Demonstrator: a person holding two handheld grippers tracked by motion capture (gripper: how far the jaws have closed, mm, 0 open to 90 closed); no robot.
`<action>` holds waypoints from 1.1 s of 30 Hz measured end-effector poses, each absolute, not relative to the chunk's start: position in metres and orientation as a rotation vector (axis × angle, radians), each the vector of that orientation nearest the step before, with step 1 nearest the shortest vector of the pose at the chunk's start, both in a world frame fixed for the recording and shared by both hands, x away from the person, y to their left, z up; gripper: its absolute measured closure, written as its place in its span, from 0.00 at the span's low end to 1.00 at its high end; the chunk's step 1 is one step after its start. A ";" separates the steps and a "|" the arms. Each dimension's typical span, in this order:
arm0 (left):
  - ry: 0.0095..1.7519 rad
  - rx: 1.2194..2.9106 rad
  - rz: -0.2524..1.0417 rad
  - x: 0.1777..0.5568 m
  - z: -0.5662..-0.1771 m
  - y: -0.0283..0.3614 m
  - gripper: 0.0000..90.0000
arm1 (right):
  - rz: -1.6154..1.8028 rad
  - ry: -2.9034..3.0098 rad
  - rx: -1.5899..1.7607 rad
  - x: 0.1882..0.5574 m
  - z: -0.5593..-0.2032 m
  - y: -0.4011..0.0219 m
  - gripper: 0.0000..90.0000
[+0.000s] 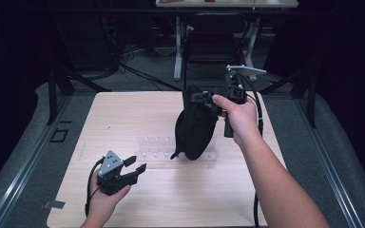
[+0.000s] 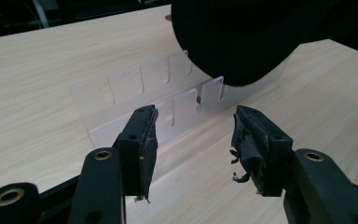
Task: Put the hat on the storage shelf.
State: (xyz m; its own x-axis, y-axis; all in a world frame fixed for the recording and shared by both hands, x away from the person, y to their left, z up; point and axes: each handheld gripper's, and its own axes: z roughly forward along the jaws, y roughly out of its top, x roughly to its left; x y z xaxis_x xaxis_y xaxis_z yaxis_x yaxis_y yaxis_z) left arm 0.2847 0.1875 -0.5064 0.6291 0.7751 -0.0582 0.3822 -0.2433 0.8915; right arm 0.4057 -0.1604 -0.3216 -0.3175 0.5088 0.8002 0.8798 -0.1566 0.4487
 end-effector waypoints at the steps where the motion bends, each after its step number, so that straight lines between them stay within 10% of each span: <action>1: 0.922 1.852 0.491 0.286 -0.505 0.184 0.55 | -1.474 -1.767 -1.567 0.407 -0.322 -0.159 0.98; 33: 0.727 1.951 0.510 0.301 -0.476 0.098 0.69 | -1.496 -1.755 -1.542 0.408 -0.326 -0.148 0.98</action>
State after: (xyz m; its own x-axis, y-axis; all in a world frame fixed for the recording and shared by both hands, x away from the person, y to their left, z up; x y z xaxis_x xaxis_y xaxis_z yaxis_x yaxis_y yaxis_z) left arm 0.3014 0.0985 -0.4764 0.7351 0.6762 0.0488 0.2761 -0.3644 0.8894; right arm 0.4076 -0.1480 -0.3260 -0.3358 0.4860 0.8068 0.8736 -0.1596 0.4598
